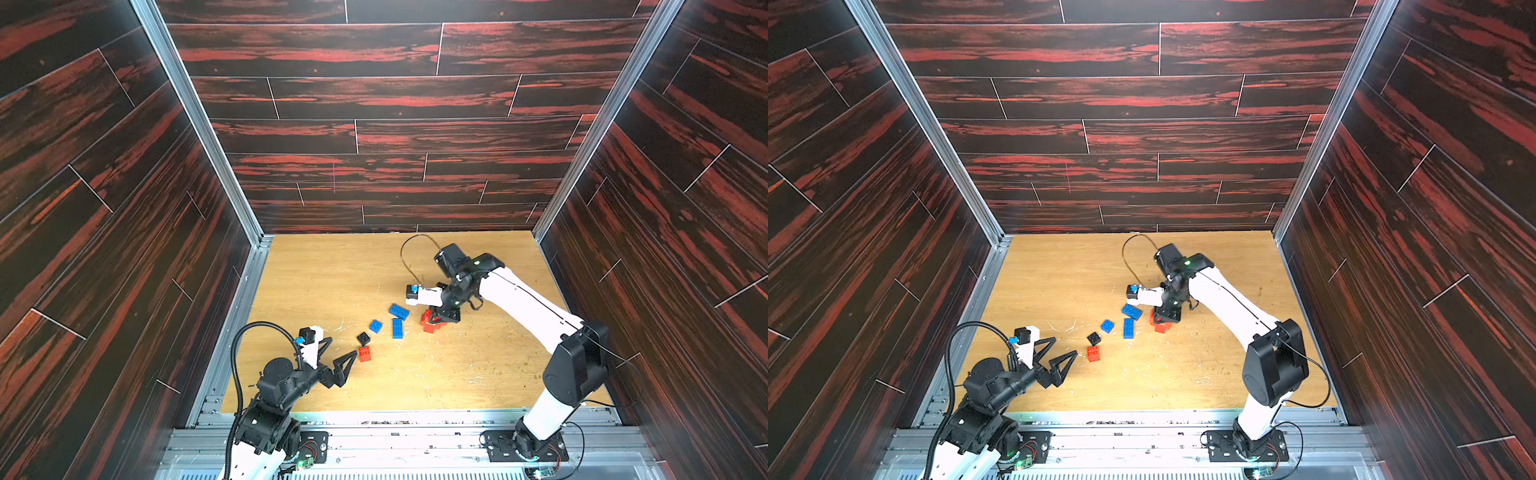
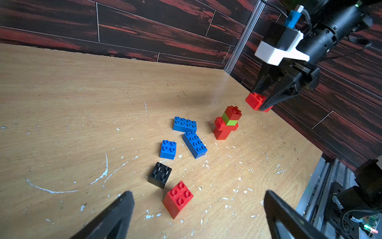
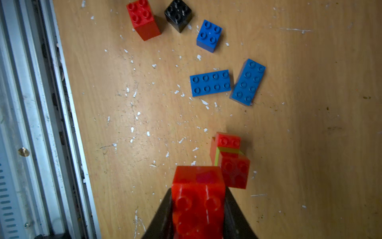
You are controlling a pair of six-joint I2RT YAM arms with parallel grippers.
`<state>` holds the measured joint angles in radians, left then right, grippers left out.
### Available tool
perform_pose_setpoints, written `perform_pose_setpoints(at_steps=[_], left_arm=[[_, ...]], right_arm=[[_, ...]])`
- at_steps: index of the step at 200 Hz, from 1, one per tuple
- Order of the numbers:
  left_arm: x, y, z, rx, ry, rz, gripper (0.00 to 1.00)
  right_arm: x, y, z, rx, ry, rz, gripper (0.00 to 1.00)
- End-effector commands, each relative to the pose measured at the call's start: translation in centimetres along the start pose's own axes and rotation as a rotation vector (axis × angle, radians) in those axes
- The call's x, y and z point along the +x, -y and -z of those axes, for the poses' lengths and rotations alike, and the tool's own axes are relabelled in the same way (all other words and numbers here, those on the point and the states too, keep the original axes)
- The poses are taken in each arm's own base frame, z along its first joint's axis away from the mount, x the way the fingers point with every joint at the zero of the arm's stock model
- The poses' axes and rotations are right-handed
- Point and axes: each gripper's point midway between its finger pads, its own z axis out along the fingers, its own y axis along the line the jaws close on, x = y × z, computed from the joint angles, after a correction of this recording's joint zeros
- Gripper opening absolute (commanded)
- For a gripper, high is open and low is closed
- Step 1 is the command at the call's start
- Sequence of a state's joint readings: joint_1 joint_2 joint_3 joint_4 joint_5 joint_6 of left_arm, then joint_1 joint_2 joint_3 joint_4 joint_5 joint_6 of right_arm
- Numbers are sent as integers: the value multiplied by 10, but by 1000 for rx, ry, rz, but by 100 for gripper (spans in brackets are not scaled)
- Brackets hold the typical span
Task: Assemble the letter f with lego
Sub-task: Assemble the lego brick with the lego brick.
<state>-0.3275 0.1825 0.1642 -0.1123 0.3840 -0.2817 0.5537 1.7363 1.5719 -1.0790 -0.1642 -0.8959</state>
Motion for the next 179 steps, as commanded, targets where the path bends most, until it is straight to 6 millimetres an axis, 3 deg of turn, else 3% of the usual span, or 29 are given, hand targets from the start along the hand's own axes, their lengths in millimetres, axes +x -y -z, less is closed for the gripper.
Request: perform_pose_setpoints(at_steps=[1, 76, 179], left_arm=[[5, -2, -1, -4, -17, 7, 100], [5, -3, -3, -9, -21, 9, 100], [6, -4, -4, -10, -26, 11, 100]], right_arm=[[8, 2, -2, -50, -31, 1, 14], [15, 26, -13, -76, -111, -65, 11], [19, 28, -22, -95, -124, -132, 12]])
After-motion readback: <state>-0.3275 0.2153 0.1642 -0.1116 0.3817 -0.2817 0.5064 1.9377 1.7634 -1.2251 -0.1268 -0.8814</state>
